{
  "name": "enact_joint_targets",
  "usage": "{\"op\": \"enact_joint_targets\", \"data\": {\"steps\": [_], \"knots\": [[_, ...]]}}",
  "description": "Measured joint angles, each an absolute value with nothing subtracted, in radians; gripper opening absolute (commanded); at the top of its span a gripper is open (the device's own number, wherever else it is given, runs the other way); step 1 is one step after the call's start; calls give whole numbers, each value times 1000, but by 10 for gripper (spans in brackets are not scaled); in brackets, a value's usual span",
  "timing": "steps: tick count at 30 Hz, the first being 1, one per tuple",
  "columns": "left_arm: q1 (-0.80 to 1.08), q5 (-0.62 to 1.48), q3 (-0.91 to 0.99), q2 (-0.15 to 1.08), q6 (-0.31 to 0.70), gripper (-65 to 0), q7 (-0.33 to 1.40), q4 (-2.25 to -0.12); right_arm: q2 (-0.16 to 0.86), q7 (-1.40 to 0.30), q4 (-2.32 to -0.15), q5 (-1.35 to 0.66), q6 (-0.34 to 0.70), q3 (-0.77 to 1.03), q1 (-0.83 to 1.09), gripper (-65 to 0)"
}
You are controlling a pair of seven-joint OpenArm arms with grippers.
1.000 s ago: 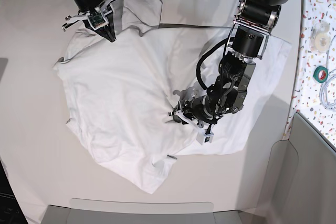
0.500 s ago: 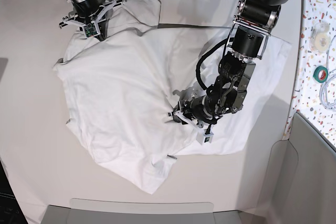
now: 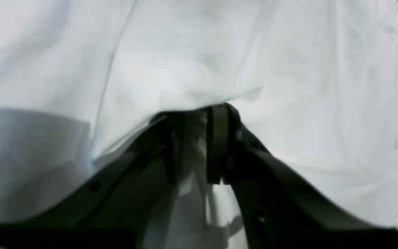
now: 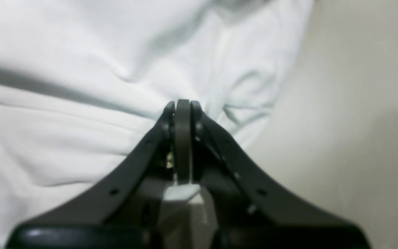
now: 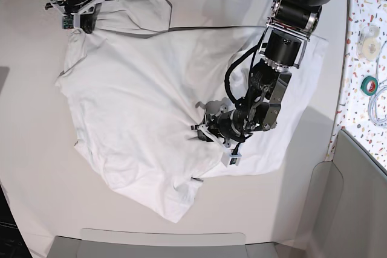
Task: Layout the t-shirt on the table in an organized manner, then fold the t-shirt properly
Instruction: 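Pull the shirt with both grippers, drawing the fabric apart to spread it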
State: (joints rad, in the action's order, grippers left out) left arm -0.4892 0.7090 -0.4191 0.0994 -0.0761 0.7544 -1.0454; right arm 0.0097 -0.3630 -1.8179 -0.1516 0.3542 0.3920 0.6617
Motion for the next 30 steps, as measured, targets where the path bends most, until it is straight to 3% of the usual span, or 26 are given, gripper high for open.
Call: {"op": "enact_joint_targets", "data": {"steps": [5,9,18,30], "knots": [[-488,698,-419,80,-75,-538,757,-1046,13,-496,-1820,-343,370,519,642,-650],[-488,682,-419,69,-80,-537,751,-1046,14,-582,-1875,-326,310,559,645,-650],[-472,680,-416,66,-83,-535,731,-1060,12,-579,-2040,-339,317,557,586,-650],[-380,657,-412,75,-98,-534,757,-1554,16,-591,-2035,-333,311,466,322,-650]]}}
